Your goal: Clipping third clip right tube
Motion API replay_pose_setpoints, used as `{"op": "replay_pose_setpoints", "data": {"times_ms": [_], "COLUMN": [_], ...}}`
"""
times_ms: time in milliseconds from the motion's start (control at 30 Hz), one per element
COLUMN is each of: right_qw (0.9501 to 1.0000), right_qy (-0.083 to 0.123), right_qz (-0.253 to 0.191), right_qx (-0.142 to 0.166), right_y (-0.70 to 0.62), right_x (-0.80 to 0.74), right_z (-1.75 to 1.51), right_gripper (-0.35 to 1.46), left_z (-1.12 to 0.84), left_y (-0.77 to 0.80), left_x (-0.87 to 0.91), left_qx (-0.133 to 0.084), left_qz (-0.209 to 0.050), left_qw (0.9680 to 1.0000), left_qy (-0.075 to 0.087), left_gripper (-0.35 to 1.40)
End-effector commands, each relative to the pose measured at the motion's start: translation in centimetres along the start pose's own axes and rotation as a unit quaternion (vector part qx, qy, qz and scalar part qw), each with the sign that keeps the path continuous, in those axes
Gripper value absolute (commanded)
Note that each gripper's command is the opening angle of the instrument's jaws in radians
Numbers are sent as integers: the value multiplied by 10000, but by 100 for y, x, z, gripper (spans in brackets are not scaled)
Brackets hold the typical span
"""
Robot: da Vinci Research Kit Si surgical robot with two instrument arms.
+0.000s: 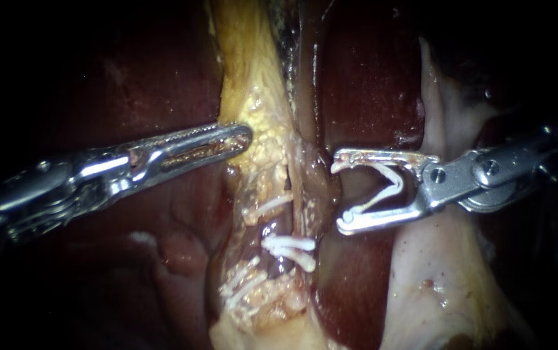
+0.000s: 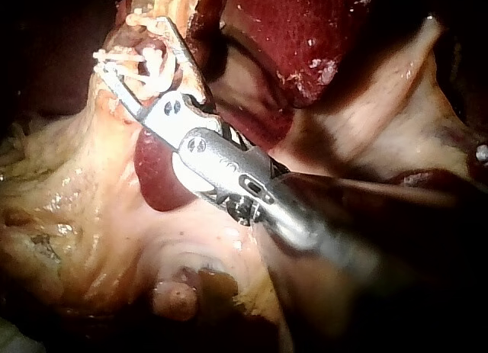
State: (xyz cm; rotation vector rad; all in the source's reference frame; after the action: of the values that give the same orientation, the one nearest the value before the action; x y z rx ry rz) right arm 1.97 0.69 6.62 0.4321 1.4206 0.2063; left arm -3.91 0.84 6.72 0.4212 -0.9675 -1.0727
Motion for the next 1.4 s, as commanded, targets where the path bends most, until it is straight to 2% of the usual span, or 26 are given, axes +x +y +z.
{"op": "replay_pose_setpoints", "data": {"times_ms": [33, 100, 200, 233, 300, 333, 400, 467, 500, 667, 800, 900, 1000, 1067, 1133, 1167, 1200, 1300, 1400], "right_qw": [9999, 9994, 9947, 9905, 9839, 9770, 9683, 9606, 9583, 9526, 9525, 9524, 9526, 9510, 9429, 9404, 9356, 9302, 9234], "right_qy": [-3, 14, 33, 31, 7, -29, -83, -178, -237, -301, -294, -306, -185, -17, 194, 260, 287, 301, 390], "right_qz": [108, 349, 1018, 1367, 1782, 2128, 2492, 2771, 2846, 3026, 3030, 3032, 3033, 3067, 3256, 3299, 3398, 3488, 3608], "right_qx": [-12, 70, 134, 159, 164, 154, 148, 119, 97, -11, -51, -63, 130, 393, 672, 785, 915, 1104, 1248], "right_y": [-3, -6, -10, -10, -10, -9, -7, -3, 0, 21, 32, 35, 35, 30, 22, 18, 14, 7, 3], "right_x": [-2, -9, -31, -41, -58, -69, -85, -101, -106, -126, -132, -132, -131, -128, -123, -119, -115, -105, -101], "right_z": [1, 6, 21, 29, 40, 47, 56, 64, 67, 75, 81, 92, 104, 110, 113, 113, 114, 116, 120], "right_gripper": [60, 59, 58, 58, 57, 57, 57, 58, 58, 56, 56, 56, 57, 57, 54, 53, 53, 51, 50], "left_z": [-2, -8, -27, -38, -58, -64, -84, -97, -101, -113, -113, -114, -113, -113, -114, -114, -114, -114, -114], "left_y": [0, -1, 1, 2, 3, 4, 5, 5, 4, -2, -8, -9, -9, -8, -8, -8, -7, -7, -7], "left_x": [-1, -4, -17, -24, -35, -38, -47, -52, -54, -59, -59, -59, -59, -59, -59, -59, -59, -59, -59], "left_qx": [2, 18, 19, -3, -17, -23, -57, -78, -83, -74, -96, -98, -97, -97, -95, -94, -93, -92, -92], "left_qz": [0, -8, -34, -51, -87, -96, -128, -152, -160, -222, -198, -200, -199, -199, -198, -197, -197, -196, -196], "left_qw": [10000, 10000, 10000, 10000, 9999, 9999, 9997, 9995, 9994, 9991, 9991, 9991, 9991, 9991, 9991, 9991, 9991, 9991, 9991], "left_qy": [0, 12, 46, -1, -99, -129, -205, -266, -280, -344, -353, -354, -354, -354, -353, -352, -352, -351, -352], "left_gripper": [-35, -35, -35, -35, -35, -35, -35, -35, -35, -35, -35, -35, -35, -35, -35, -35, -35, -35, -35]}}
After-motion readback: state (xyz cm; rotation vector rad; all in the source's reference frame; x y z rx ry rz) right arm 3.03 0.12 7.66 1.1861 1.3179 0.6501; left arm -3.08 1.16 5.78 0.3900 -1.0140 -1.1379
